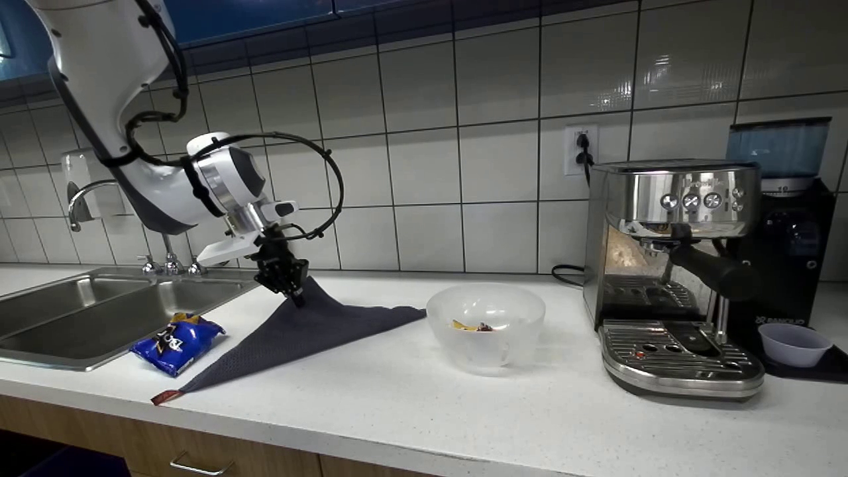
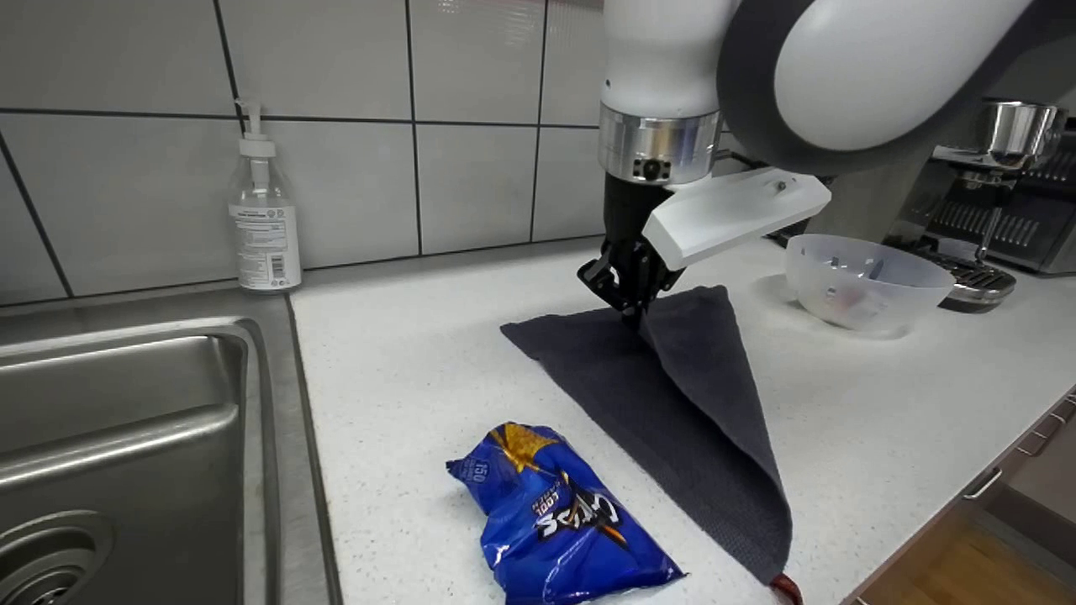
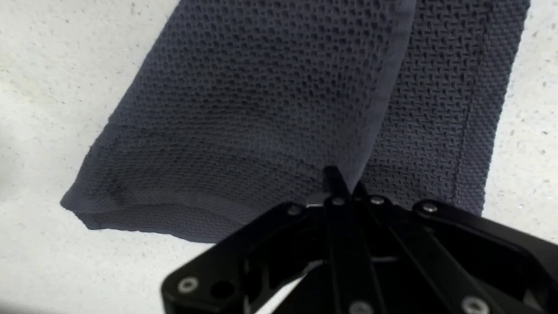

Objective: Fold the towel

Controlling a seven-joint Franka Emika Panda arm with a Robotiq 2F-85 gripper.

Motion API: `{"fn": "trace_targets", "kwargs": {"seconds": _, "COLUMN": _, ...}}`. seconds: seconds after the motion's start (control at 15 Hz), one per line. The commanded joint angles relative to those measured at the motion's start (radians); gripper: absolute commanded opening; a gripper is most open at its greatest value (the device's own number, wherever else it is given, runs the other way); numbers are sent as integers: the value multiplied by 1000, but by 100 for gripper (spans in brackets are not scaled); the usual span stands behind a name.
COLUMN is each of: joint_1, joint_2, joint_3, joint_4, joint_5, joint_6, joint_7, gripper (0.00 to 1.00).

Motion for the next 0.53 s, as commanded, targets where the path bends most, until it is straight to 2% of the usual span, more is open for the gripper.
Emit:
{"fn": "trace_targets", "kwargs": {"seconds": 0.0, "joint_1": 16, "joint_2": 35, "joint_3": -8, "joint_4": 60, "joint_5": 47, "joint_6": 4, "joint_7": -75, "gripper": 1}}
{"fn": "trace_targets", "kwargs": {"seconds": 0.47, "joint_1": 33, "joint_2": 82, "joint_3": -13, "joint_4": 129, "joint_5": 95, "joint_6": 4, "joint_7": -146, "gripper": 1}}
